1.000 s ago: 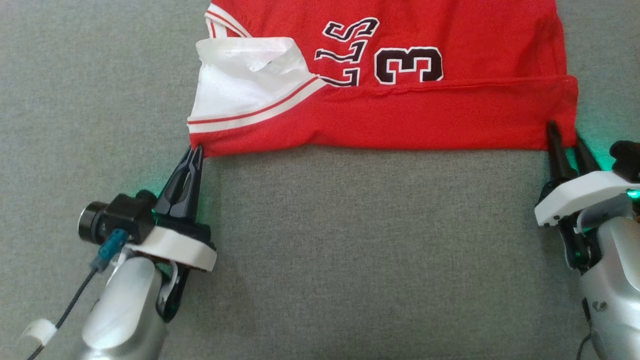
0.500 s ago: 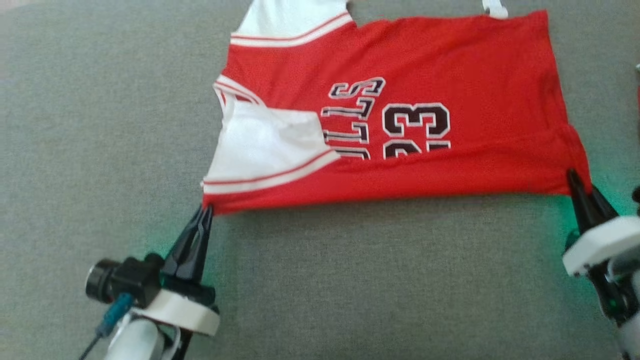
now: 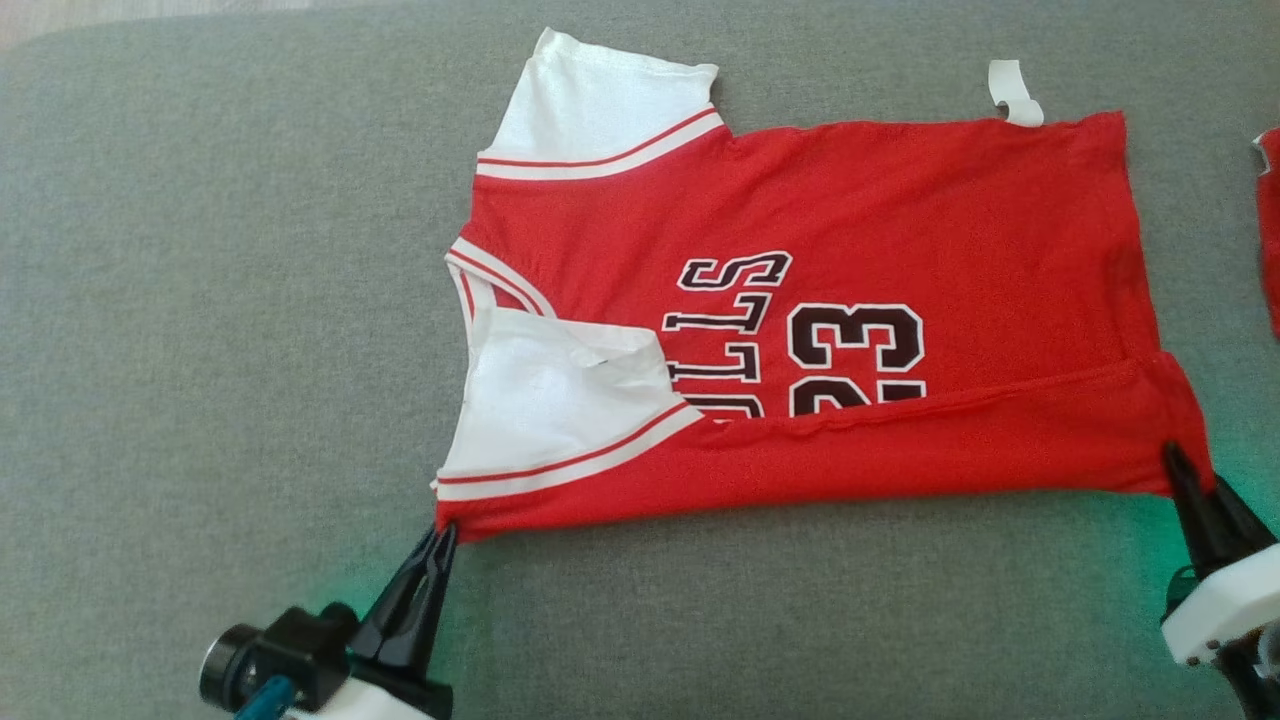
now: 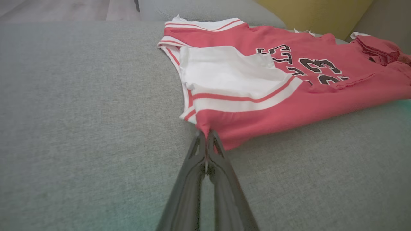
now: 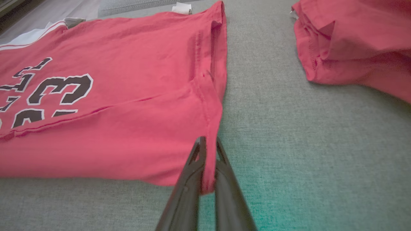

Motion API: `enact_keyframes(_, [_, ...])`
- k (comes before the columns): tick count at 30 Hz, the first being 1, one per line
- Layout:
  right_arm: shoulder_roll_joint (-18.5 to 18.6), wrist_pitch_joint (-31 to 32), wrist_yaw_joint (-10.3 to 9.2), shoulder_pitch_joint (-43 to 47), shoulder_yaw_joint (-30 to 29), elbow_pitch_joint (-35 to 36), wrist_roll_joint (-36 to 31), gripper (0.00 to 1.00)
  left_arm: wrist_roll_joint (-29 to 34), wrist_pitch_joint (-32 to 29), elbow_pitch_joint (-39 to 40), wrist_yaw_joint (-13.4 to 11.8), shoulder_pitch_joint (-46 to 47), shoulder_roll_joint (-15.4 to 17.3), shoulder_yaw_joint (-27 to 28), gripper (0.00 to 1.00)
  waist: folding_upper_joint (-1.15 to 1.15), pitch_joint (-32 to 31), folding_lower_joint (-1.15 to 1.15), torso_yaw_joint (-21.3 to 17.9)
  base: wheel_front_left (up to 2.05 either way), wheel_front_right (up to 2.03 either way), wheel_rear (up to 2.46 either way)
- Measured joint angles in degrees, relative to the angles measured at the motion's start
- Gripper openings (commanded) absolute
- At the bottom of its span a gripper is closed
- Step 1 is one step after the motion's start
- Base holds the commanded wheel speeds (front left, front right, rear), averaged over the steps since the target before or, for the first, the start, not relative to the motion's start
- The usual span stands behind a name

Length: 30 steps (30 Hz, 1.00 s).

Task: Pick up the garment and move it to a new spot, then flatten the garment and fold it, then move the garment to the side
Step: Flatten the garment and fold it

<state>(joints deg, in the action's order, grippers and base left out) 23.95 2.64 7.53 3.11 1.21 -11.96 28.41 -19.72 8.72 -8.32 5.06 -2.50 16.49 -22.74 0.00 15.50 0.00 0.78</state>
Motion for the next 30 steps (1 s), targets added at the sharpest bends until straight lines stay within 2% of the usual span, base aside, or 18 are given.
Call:
enact_keyframes(1, [-0.32, 0.30, 0.00, 0.09, -0.08, 0.30, -0.44, 1.00, -0.01, -0.30, -0.10, 0.01, 0.18, 0.02, -0.29, 0.71, 0.00, 0.03, 0.00, -0.05, 0.00, 0.00, 0.00])
enact_keyframes(2, [-0.70, 0.49, 0.00, 0.07, -0.26, 0.44, -0.78, 1.00, -0.07, -0.60, -0.27, 0.02, 0.44, -0.01, -0.60, 1.00, 0.00, 0.03, 0.00, -0.10, 0.00, 0.00, 0.00])
enact_keyframes(10, [-2.96, -1.09, 0.00, -0.09, -2.00, 3.54, -3.35, 1.00, -0.63, -2.18, -0.62, 0.07, 4.78, 0.09, -1.41, 1.00, 0.00, -0.03, 0.00, -2.09, 0.00, 0.00, 0.00])
enact_keyframes(14, [-4.19, -2.77, 0.00, -0.27, -2.18, 5.75, -4.74, 1.00, -0.68, -4.26, 1.77, 0.60, 9.34, 1.83, -0.47, 1.00, 0.00, 0.49, 0.00, -3.62, 0.00, 0.00, 0.00])
enact_keyframes(18, [-5.43, -3.22, 0.00, -1.45, -0.93, 7.27, -5.47, 1.00, -2.40, -9.67, 3.65, 1.55, 18.74, 5.19, 0.03, 1.00, 0.00, 1.87, 0.01, -5.38, 0.00, 0.00, 0.00])
enact_keyframes(22, [-5.68, -3.33, 0.00, -3.44, 0.43, 8.21, -5.82, 1.00, -6.58, -18.19, 3.83, 2.09, 31.31, 8.71, -1.66, 1.00, 0.00, 3.83, 0.02, -7.22, 0.00, 0.00, 0.00])
enact_keyframes(30, [-6.76, -3.42, 0.00, -7.53, 3.08, 9.44, -6.59, 1.00, -21.92, -34.59, 0.89, 2.22, 53.77, 19.05, -13.00, 1.00, 0.00, 8.38, 0.01, -12.38, 0.00, 0.00, 0.00])
